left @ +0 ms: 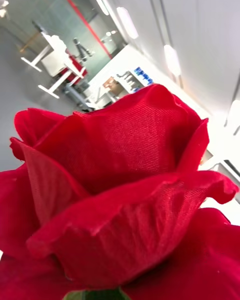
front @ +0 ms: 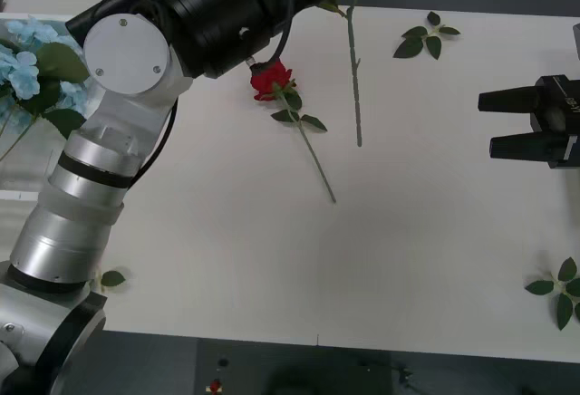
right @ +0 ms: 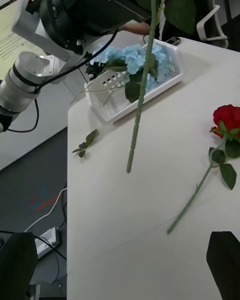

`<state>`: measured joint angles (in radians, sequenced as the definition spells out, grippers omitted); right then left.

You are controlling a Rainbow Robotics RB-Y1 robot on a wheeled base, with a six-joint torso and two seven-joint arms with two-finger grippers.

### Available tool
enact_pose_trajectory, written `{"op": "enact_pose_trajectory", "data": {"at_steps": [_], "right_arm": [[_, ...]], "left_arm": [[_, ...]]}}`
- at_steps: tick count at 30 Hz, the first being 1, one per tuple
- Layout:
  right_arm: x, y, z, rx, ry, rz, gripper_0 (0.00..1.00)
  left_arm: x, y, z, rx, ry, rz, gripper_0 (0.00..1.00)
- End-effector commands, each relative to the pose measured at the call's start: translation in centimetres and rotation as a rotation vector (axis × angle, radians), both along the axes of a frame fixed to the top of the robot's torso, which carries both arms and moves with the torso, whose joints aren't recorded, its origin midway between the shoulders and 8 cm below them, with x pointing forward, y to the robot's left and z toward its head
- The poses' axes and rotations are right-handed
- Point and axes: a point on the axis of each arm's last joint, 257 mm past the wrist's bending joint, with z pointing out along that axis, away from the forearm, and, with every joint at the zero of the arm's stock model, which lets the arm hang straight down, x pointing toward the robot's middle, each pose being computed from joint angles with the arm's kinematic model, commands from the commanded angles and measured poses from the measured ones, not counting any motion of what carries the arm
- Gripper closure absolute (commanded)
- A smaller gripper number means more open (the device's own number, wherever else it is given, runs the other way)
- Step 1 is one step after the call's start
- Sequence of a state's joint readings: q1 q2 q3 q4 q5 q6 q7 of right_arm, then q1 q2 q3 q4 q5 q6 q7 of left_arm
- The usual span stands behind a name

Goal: Put the red flowers into the right box and the blue flowers into the left box

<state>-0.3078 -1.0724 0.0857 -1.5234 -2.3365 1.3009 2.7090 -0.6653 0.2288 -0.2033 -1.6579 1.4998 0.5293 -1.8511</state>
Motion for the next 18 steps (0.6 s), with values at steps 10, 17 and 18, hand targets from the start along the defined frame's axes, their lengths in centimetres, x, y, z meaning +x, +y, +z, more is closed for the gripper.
{"op": "enact_pose_trajectory", "data": {"at_steps": [10,17,18], "right_arm": [[-1.8,-1.3,0.9,-0.019,0.036,0.020,0.00],[-2.9,2.1,0.3,0.051,0.092,0.057,0.00],[-3.1,2.5,0.2,0.057,0.099,0.060,0.00]], "left_arm": [[-4.2,-5.7,-1.3,0.032,-0.077,-0.092,1.00],[-6.4,-7.7,-3.3,0.007,-0.075,-0.137,1.00],[-6.5,-7.7,-3.3,-0.001,-0.072,-0.138,1.00]]}}
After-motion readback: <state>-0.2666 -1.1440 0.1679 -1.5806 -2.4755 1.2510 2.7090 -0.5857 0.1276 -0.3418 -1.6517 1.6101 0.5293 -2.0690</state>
